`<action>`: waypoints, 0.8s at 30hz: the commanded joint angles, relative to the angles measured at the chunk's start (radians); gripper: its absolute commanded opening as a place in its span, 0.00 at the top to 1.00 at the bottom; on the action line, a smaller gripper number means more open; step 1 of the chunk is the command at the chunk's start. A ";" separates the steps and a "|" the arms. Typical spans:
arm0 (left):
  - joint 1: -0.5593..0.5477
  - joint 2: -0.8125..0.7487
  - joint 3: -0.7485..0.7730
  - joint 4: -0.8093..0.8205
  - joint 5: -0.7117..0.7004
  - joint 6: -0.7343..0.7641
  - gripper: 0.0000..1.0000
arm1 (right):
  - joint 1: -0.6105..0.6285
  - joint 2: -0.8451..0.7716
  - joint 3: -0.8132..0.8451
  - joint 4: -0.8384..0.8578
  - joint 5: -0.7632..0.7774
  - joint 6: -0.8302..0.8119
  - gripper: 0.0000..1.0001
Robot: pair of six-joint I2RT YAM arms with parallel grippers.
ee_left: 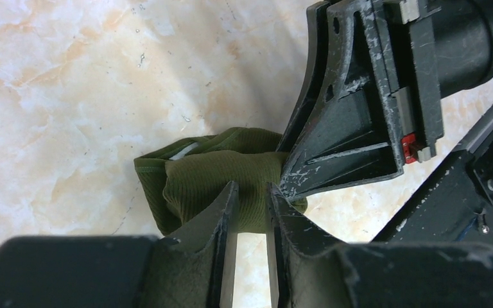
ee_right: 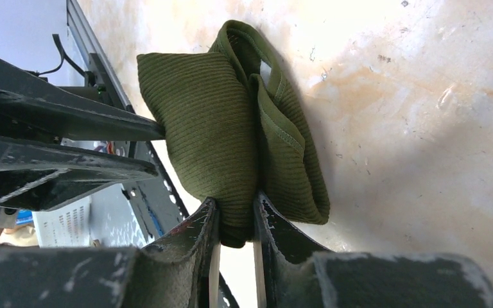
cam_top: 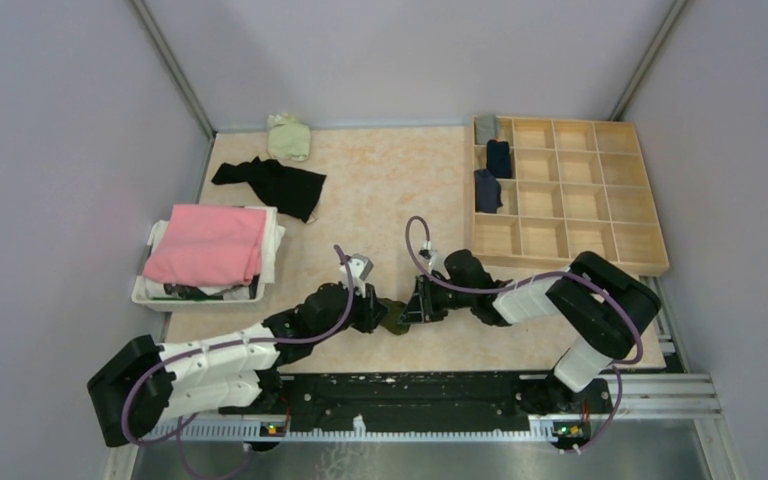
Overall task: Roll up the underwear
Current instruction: Roll the underwear to the center of the board.
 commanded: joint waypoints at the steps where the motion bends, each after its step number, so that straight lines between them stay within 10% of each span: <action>1: 0.001 0.065 0.025 0.077 -0.009 0.010 0.72 | -0.010 -0.004 0.014 -0.078 0.020 -0.028 0.80; 24: 0.001 0.265 0.003 0.132 -0.041 -0.026 0.76 | -0.016 -0.276 0.043 -0.328 0.217 -0.196 0.42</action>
